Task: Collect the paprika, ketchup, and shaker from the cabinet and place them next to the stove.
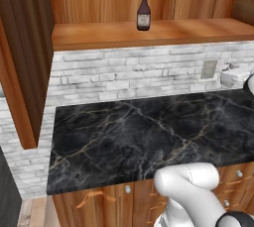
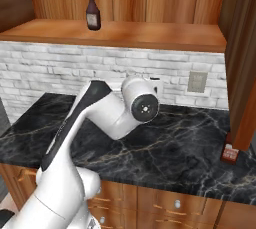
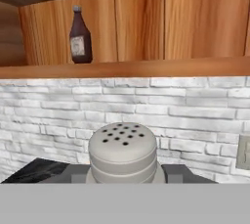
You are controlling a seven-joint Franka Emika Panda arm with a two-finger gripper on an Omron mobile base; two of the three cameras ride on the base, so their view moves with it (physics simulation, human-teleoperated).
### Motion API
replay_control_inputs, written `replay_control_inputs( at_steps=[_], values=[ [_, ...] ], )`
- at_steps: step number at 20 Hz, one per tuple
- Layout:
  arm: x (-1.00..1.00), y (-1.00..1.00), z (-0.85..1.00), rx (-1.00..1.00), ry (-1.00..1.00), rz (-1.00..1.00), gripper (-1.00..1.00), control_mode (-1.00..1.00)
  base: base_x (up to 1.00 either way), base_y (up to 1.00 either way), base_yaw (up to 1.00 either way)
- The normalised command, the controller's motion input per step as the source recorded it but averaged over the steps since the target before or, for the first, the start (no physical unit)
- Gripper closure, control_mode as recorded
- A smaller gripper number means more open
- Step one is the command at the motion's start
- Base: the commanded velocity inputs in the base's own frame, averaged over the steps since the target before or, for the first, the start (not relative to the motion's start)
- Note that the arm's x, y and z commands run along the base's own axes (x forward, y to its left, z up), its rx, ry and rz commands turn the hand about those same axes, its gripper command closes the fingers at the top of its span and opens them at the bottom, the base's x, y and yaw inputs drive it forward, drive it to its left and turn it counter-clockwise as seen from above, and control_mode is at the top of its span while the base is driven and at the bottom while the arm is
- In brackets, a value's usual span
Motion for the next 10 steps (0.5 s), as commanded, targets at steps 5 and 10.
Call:
replay_control_inputs(
  at_steps=[5,10],
  values=[
    [-0.44,-0.94,-0.42,0.0,0.0,0.0,1.0,-1.0,0.0,0.0,0.0],
    [-0.43,-0.96,-0.45,0.0,0.0,0.0,1.0,-1.0,0.0,0.0,0.0]
  ],
)
